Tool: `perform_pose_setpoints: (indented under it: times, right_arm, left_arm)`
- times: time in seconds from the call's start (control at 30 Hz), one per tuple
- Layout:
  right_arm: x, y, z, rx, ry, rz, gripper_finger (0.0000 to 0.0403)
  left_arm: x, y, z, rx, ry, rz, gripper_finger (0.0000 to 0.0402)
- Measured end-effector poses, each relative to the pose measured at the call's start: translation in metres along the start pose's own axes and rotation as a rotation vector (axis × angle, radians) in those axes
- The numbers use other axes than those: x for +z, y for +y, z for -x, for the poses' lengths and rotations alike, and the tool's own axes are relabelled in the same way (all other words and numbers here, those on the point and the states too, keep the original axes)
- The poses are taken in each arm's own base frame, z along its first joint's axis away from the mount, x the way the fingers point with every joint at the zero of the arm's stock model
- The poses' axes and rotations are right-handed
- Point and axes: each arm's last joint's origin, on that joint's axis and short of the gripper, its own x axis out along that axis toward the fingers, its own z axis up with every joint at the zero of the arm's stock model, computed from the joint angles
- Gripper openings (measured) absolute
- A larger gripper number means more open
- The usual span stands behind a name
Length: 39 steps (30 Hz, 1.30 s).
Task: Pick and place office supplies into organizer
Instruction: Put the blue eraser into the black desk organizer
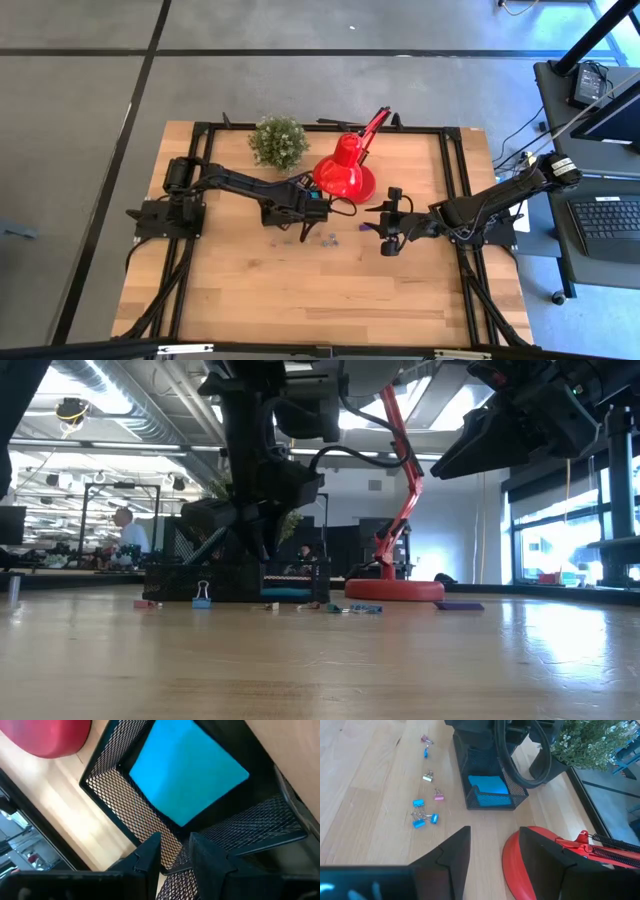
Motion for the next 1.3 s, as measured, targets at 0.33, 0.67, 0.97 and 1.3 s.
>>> perform_pose_setpoints:
  times: [0.33, 0.67, 0.97, 1.3]
  right_arm:
    - [0.000, 0.000, 0.000, 0.000, 0.000, 0.000, 0.0171]
    - [0.000, 0.001, 0.000, 0.027, 0.001, -0.025, 0.0171]
    - [-0.001, 0.004, 0.000, 0.154, 0.012, -0.033, 0.0171]
    - [-0.004, 0.005, 0.001, 0.175, 0.034, -0.041, 0.0171]
  left_arm:
    - [0.010, -0.004, 0.017, 0.034, -0.024, 0.052, 0.0098]
    - [0.032, -0.008, 0.057, -0.137, -0.235, 0.345, 0.0098]
    - [0.037, -0.022, 0.084, -0.204, -0.456, 0.529, 0.0098]
    - [0.015, -0.063, 0.089, -0.212, -0.725, 0.655, 0.0098]
